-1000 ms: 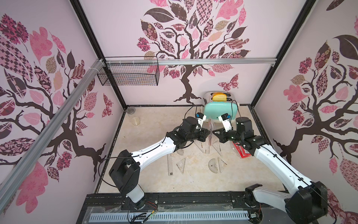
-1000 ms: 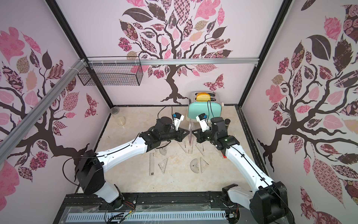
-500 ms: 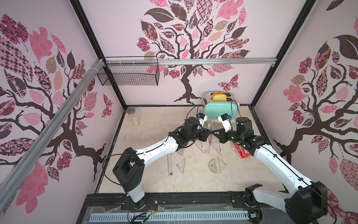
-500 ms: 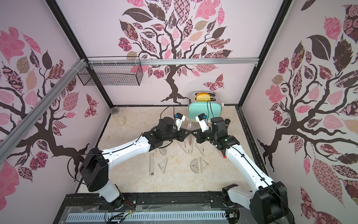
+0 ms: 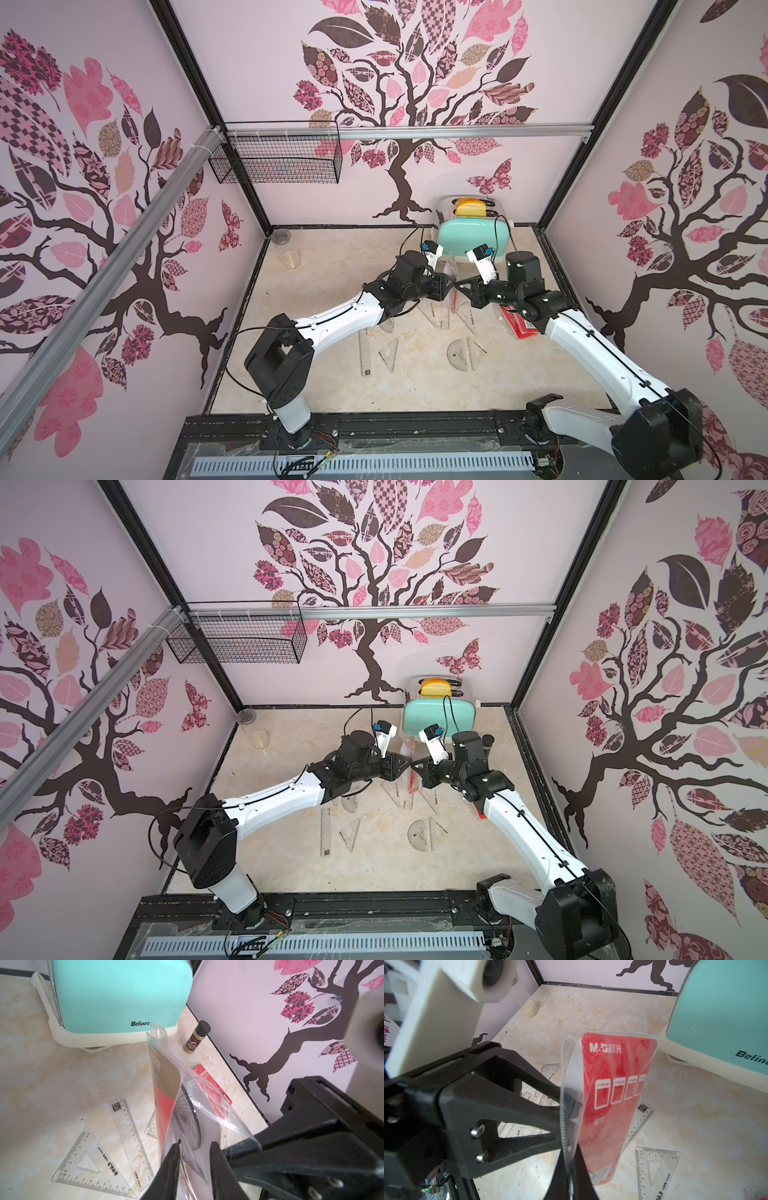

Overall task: Open the ruler set and take out the ruler
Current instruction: Take out the ruler from the ruler set bag.

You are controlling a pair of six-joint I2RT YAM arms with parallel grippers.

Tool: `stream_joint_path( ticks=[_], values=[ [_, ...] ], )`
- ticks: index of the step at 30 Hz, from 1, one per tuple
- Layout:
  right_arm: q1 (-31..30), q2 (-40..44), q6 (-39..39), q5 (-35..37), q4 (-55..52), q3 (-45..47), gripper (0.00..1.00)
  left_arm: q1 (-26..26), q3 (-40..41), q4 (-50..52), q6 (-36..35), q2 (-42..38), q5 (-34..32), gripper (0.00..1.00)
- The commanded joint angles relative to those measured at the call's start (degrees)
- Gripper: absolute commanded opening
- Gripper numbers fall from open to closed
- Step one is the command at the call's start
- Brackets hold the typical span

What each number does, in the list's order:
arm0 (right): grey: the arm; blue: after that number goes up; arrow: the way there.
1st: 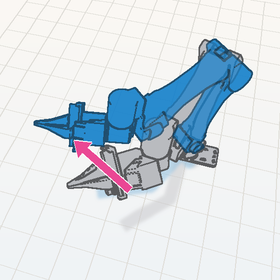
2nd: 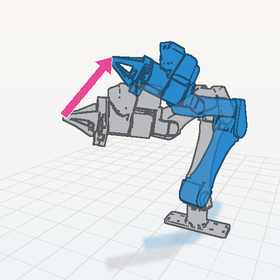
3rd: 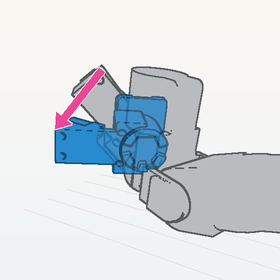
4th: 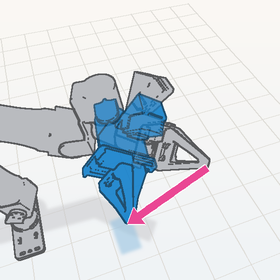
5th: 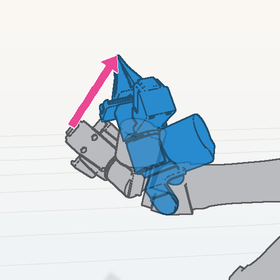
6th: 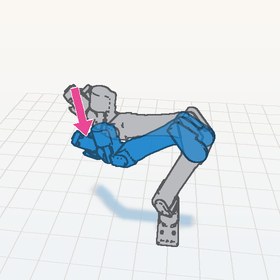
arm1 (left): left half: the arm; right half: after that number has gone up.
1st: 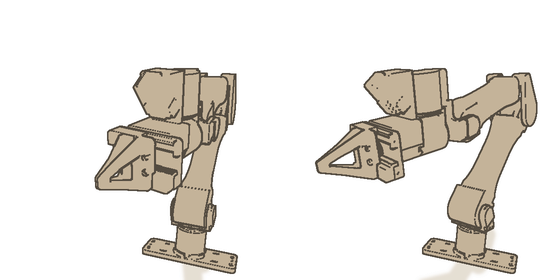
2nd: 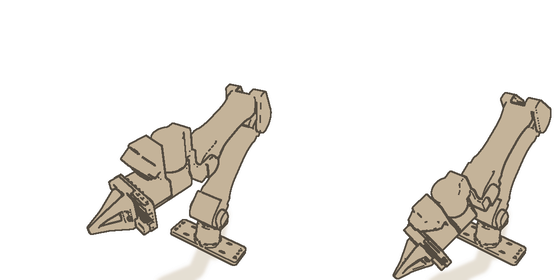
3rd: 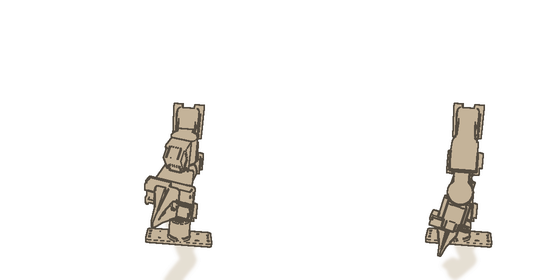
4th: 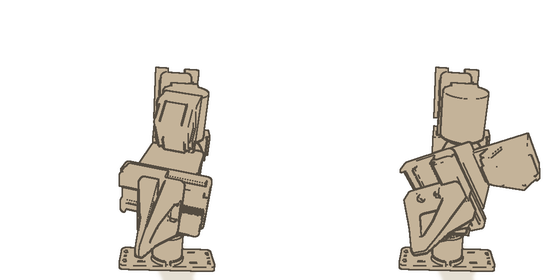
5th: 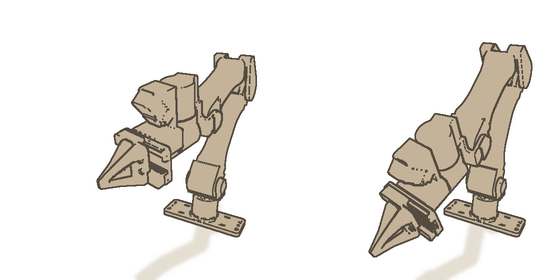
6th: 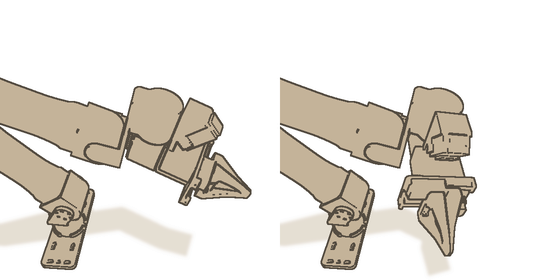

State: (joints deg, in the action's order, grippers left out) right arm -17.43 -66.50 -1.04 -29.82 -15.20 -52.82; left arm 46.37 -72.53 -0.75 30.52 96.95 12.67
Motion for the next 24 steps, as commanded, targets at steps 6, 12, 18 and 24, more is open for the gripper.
stream_joint_path(
  ticks=[6,12,18,24],
  values=[
    [0.1,0.6,2.0,-3.5,-0.9,-1.4,0.00,-1.5,-1.3,-4.5,2.1,2.4,3.3,0.27],
    [0.2,0.7,2.7,-3.7,-1.3,-2.1,0.00,-2.6,-1.9,-4.9,3.3,3.9,7.7,0.25],
    [0.1,1.2,3.9,-2.7,-2.4,-2.3,0.00,-3.4,-1.5,-7.6,5.1,4.6,13.6,0.25],
    [0.2,1.4,4.3,-0.4,-4.1,-2.9,0.00,-5.2,0.3,-12.7,7.7,4.6,19.0,0.33]
  ],
)
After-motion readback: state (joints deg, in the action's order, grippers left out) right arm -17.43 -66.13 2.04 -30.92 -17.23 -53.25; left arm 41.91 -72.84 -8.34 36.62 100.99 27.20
